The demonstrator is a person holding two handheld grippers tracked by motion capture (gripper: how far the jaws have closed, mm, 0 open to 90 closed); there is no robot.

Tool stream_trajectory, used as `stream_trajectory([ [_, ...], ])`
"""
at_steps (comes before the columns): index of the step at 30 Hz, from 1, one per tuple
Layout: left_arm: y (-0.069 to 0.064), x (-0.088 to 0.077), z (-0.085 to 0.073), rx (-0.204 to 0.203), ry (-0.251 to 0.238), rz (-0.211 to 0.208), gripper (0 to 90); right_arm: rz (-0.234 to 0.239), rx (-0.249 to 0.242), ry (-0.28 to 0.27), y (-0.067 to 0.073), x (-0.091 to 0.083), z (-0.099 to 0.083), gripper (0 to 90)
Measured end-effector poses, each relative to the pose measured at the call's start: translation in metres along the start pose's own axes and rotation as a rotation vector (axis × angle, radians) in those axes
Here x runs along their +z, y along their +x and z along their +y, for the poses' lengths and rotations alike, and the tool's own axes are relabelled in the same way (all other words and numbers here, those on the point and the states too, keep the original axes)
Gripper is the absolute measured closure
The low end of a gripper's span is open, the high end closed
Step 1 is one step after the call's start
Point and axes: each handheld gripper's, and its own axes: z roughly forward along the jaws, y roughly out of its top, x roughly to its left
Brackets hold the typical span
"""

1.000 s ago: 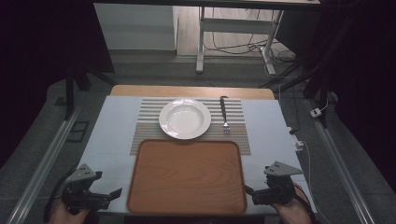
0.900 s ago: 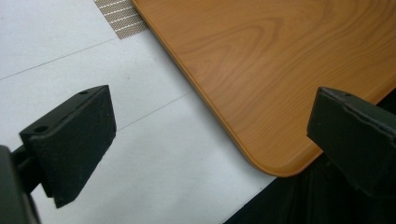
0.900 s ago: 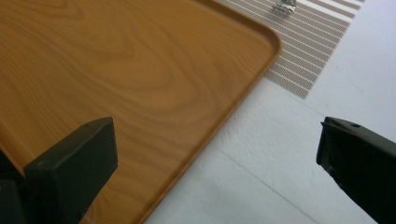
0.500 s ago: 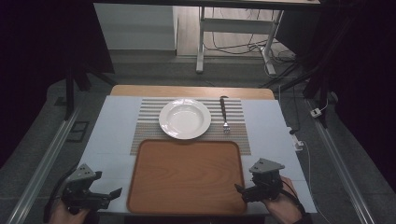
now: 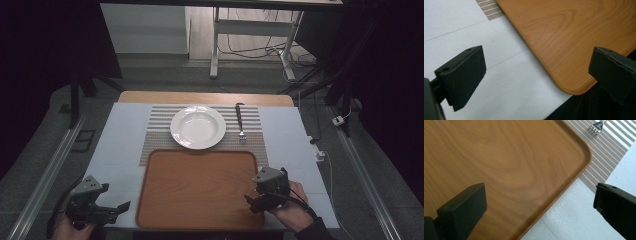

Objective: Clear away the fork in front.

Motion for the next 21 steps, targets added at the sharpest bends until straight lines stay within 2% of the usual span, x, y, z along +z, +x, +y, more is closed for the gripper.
stream_trajectory([
  [6,0.000,0.000,0.000,-0.001,-0.001,-0.001,1.6,-0.019,-0.064,0.023,0.001,0.007,0.010,0.0],
  [15,0.000,0.000,0.000,-0.004,-0.003,0.000,1.5,-0.086,-0.208,0.080,0.006,0.022,0.021,0.0],
  [21,0.000,0.000,0.000,-0.004,-0.002,0.000,1.6,-0.127,-0.270,0.100,0.005,0.031,0.027,0.0],
])
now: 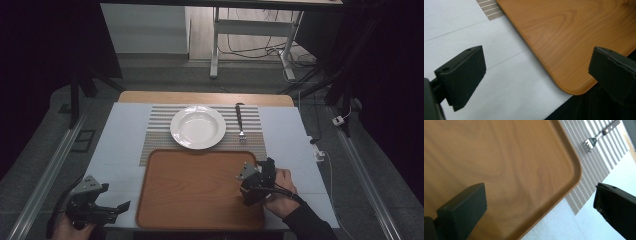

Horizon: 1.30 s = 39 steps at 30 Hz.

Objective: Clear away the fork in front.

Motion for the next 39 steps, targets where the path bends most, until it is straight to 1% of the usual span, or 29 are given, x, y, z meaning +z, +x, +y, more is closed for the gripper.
stream_trajectory([
  [4,0.000,0.000,0.000,-0.002,0.000,0.000,1.5,-0.039,-0.048,0.011,-0.002,0.005,0.005,0.0],
  [7,0.000,0.000,0.000,-0.002,0.000,0.000,1.5,-0.067,-0.088,0.015,-0.006,0.010,0.009,0.0],
  [9,0.000,0.000,0.000,-0.001,0.000,0.000,1.5,-0.073,-0.088,0.024,-0.007,0.012,0.010,0.0],
  [12,0.000,0.000,0.000,-0.002,0.001,-0.001,1.5,-0.092,-0.128,0.039,-0.014,0.019,0.014,0.0],
  [13,0.000,0.000,0.000,-0.003,0.001,-0.001,1.5,-0.094,-0.124,0.039,-0.015,0.021,0.015,0.0],
  [14,0.000,0.000,0.000,-0.003,0.001,-0.001,1.5,-0.106,-0.128,0.042,-0.017,0.023,0.016,0.0],
  [15,0.000,0.000,0.000,-0.003,0.001,-0.002,1.5,-0.108,-0.137,0.051,-0.019,0.025,0.016,0.0],
  [17,0.000,0.000,0.000,-0.005,0.001,-0.002,1.5,-0.115,-0.133,0.052,-0.022,0.029,0.018,0.0],
  [20,0.001,0.000,0.000,-0.005,0.002,-0.004,1.5,-0.125,-0.151,0.058,-0.029,0.032,0.020,0.0],
  [21,0.001,0.000,0.000,-0.005,0.002,-0.004,1.5,-0.125,-0.151,0.058,-0.029,0.032,0.020,0.0],
  [22,0.001,0.000,0.000,-0.004,0.003,-0.003,1.5,-0.136,-0.154,0.063,-0.034,0.034,0.022,0.0],
  [24,0.001,0.000,0.000,-0.004,0.002,-0.003,1.5,-0.141,-0.145,0.077,-0.039,0.037,0.024,0.0],
  [26,0.001,0.000,0.000,-0.006,0.003,-0.004,1.5,-0.148,-0.153,0.076,-0.045,0.041,0.026,0.0],
  [27,0.001,0.000,0.000,-0.006,0.003,-0.004,1.5,-0.154,-0.143,0.082,-0.045,0.042,0.027,0.0],
  [28,0.001,0.000,0.000,-0.006,0.003,-0.005,1.5,-0.157,-0.158,0.079,-0.049,0.044,0.028,0.0],
  [29,0.001,0.000,0.000,-0.006,0.003,-0.005,1.5,-0.153,-0.151,0.087,-0.050,0.045,0.029,0.0],
  [30,0.001,0.000,0.000,-0.006,0.003,-0.005,1.5,-0.149,-0.156,0.084,-0.053,0.047,0.030,0.0],
  [31,0.001,0.000,0.000,-0.006,0.003,-0.005,1.5,-0.169,-0.170,0.088,-0.055,0.049,0.032,0.0],
  [32,0.001,0.000,0.000,-0.006,0.003,-0.005,1.5,-0.170,-0.163,0.089,-0.057,0.050,0.033,0.0],
  [33,0.001,0.000,0.000,-0.006,0.003,-0.006,1.5,-0.178,-0.173,0.089,-0.060,0.052,0.035,0.0],
  [35,0.001,0.000,0.000,-0.006,0.003,-0.006,1.5,-0.186,-0.177,0.093,-0.064,0.055,0.038,0.0],
  [37,0.001,0.000,0.000,-0.006,0.003,-0.005,1.5,-0.183,-0.171,0.092,-0.067,0.058,0.040,0.0],
  [38,0.001,0.000,0.000,-0.007,0.003,-0.005,1.5,-0.202,-0.183,0.096,-0.071,0.062,0.043,0.0],
  [39,0.001,0.000,0.000,-0.007,0.003,-0.006,1.5,-0.204,-0.193,0.102,-0.073,0.063,0.045,0.1],
])
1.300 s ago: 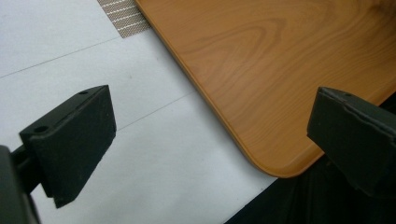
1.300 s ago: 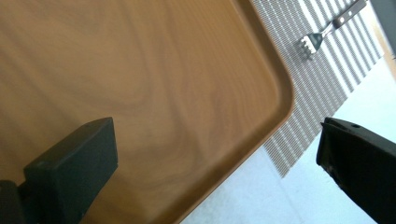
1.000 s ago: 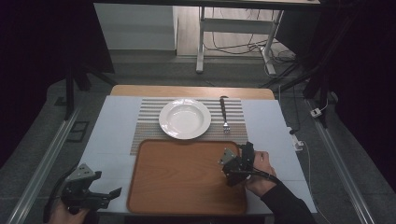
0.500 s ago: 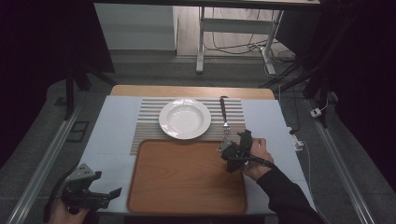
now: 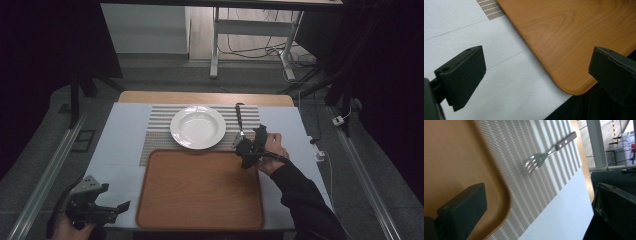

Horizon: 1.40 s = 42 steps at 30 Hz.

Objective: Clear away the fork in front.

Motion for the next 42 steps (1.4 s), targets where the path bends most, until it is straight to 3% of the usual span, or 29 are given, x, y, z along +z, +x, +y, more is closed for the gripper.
stream_trajectory([
  [10,0.000,0.000,0.000,-0.001,-0.001,-0.001,1.5,-0.019,-0.043,0.030,-0.013,0.028,0.011,3.8],
  [16,0.001,0.000,0.000,-0.001,0.001,-0.001,1.5,-0.031,-0.076,0.062,-0.012,0.043,0.013,10.5],
  [20,0.001,0.000,0.000,-0.002,0.002,-0.002,1.5,-0.018,-0.097,0.070,-0.010,0.054,0.014,17.5],
  [21,0.001,0.000,0.000,-0.002,0.003,-0.003,1.5,0.003,-0.105,0.068,-0.009,0.057,0.014,19.2],
  [22,0.001,0.000,0.000,-0.002,0.003,-0.003,1.5,-0.026,-0.116,0.073,-0.007,0.058,0.014,21.3],
  [23,0.001,0.000,0.000,-0.002,0.004,-0.002,1.5,0.001,-0.117,0.073,-0.005,0.060,0.014,23.4],
  [24,0.001,0.000,0.000,-0.002,0.004,-0.002,1.5,-0.033,-0.140,0.079,-0.003,0.062,0.015,25.8],
  [25,0.001,0.000,0.000,-0.002,0.004,-0.002,1.5,-0.035,-0.140,0.057,-0.001,0.065,0.014,29.4],
  [28,0.001,0.000,0.000,-0.002,0.004,-0.002,1.5,-0.047,-0.170,0.067,0.002,0.066,0.017,41.3],
  [29,0.001,0.000,0.000,-0.002,0.004,-0.002,1.5,-0.027,-0.176,0.061,0.002,0.067,0.017,45.5],
  [30,0.001,0.001,0.000,-0.002,0.004,-0.001,1.5,-0.054,-0.194,0.071,0.004,0.068,0.017,49.1],
  [31,0.001,0.001,0.000,-0.001,0.004,-0.001,1.5,-0.034,-0.197,0.061,0.005,0.069,0.017,52.9],
  [34,0.000,0.001,0.000,-0.002,0.005,0.000,1.5,-0.065,-0.217,0.076,0.009,0.070,0.017,64.1],
  [38,0.000,0.001,0.000,0.001,0.006,0.001,1.5,-0.061,-0.258,0.080,0.017,0.071,0.018,81.8],
  [39,0.000,0.001,0.000,0.002,0.006,0.001,1.5,-0.024,-0.258,0.067,0.017,0.073,0.017,85.3],
  [40,0.000,0.001,0.000,0.002,0.006,0.001,1.5,-0.024,-0.258,0.067,0.017,0.073,0.017,85.3],
  [41,0.000,0.001,0.000,0.002,0.005,0.001,1.5,-0.102,-0.281,0.060,0.023,0.073,0.017,88.0],
  [42,0.000,0.001,0.000,0.002,0.006,0.001,1.5,-0.095,-0.288,0.068,0.023,0.072,0.017,88.6],
])
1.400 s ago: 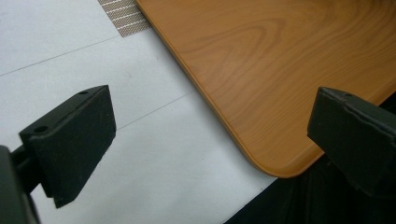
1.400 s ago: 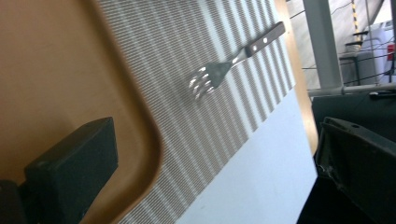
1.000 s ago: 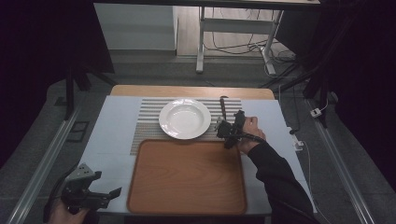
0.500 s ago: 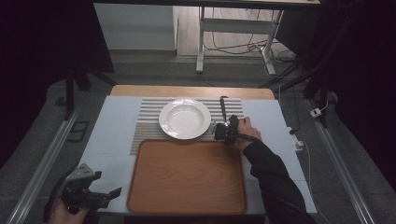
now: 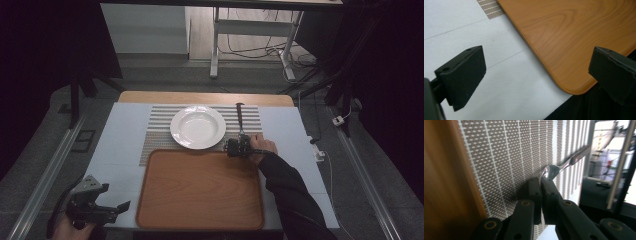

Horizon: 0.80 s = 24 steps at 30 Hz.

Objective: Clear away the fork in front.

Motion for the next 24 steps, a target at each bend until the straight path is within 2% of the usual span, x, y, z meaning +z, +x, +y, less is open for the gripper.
stream_trajectory([
  [1,0.000,0.000,0.000,0.000,0.000,0.000,1.6,-0.011,0.005,0.011,0.000,-0.002,0.001,89.1],
  [3,0.000,0.000,0.000,0.000,0.000,0.000,1.6,-0.016,0.022,-0.014,-0.003,-0.005,0.000,89.4],
  [4,0.000,0.000,0.000,0.000,0.000,0.000,1.5,-0.019,0.016,-0.027,-0.005,-0.007,-0.001,89.5],
  [6,0.000,0.000,0.000,0.000,-0.001,0.000,1.6,-0.029,0.021,-0.014,-0.008,-0.014,-0.001,89.6],
  [7,0.000,0.000,0.000,0.000,-0.001,0.000,1.5,0.004,0.032,-0.034,-0.009,-0.015,-0.002,89.7],
  [10,-0.001,0.000,0.000,0.001,-0.001,0.000,1.5,-0.022,0.056,-0.035,-0.011,-0.026,-0.004,89.7],
  [11,-0.001,0.000,0.000,0.001,-0.001,0.000,1.5,0.012,0.071,-0.062,-0.012,-0.028,-0.006,89.7],
  [12,-0.001,0.000,0.000,0.002,-0.002,0.001,1.5,-0.015,0.070,-0.057,-0.012,-0.032,-0.006,89.7],
  [13,-0.001,0.000,0.000,0.003,-0.002,0.000,1.5,-0.016,0.077,-0.062,-0.013,-0.036,-0.007,89.6],
  [14,-0.001,0.000,0.000,0.003,-0.002,0.000,1.4,0.016,0.102,-0.088,-0.014,-0.039,-0.009,89.7],
  [15,-0.001,0.000,0.000,0.003,-0.003,-0.001,1.4,-0.008,0.104,-0.084,-0.014,-0.044,-0.009,89.7],
  [16,-0.001,0.000,0.000,0.005,-0.005,0.000,1.4,0.019,0.120,-0.100,-0.015,-0.046,-0.010,89.7],
  [17,-0.001,0.000,0.000,0.005,-0.006,-0.001,1.3,-0.001,0.123,-0.103,-0.015,-0.051,-0.011,89.7],
  [24,-0.001,0.000,0.000,0.012,-0.005,-0.006,0.5,0.026,0.167,-0.169,-0.013,-0.075,-0.015,89.7],
])
